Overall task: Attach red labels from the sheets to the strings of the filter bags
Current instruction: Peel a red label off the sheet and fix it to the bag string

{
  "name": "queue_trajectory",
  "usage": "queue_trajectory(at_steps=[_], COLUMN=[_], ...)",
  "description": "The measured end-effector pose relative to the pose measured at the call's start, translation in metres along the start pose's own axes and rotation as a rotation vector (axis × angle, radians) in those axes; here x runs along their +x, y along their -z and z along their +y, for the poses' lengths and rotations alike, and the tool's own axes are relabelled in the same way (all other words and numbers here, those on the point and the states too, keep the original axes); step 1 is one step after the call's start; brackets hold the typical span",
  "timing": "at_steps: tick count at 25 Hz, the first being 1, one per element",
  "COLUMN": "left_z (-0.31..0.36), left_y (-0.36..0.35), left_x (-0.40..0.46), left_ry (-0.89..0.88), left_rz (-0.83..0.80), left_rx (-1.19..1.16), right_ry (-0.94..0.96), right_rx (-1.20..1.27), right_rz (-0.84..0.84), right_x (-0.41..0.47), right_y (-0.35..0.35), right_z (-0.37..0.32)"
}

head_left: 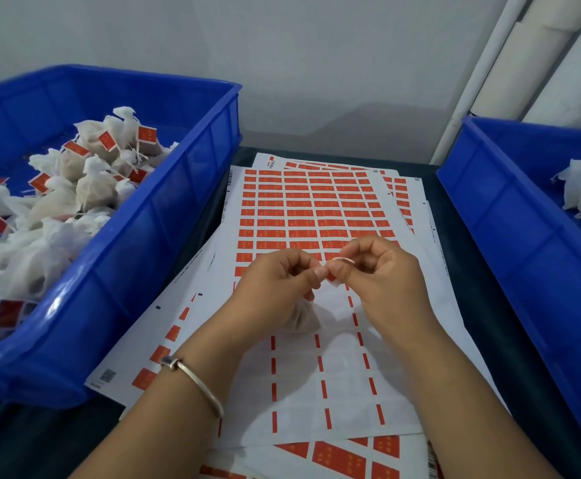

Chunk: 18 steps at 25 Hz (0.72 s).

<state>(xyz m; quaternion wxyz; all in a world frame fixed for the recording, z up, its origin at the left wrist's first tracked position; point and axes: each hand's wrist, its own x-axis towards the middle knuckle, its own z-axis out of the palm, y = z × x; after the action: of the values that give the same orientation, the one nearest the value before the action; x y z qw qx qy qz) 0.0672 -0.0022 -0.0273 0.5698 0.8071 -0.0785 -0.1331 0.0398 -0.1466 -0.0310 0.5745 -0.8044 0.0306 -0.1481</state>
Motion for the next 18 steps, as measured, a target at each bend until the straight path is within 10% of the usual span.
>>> queue_trajectory(at_steps=[8,18], left_z=[0.004,0.057], left_y=[0.008,0.055], left_x=[-0.003,-0.027], left_ry=[-0.103,-0.273], left_rz=[-0.026,0.329], left_rx=[0.292,0.571], right_ry=[0.074,0.081], right_rx=[-0.057,0.041], right_rz=[-0.064,-0.036], right_x=[-0.004,-0.022], right_y=[-0.004,-0.014], right_z=[-0.001,-0.007])
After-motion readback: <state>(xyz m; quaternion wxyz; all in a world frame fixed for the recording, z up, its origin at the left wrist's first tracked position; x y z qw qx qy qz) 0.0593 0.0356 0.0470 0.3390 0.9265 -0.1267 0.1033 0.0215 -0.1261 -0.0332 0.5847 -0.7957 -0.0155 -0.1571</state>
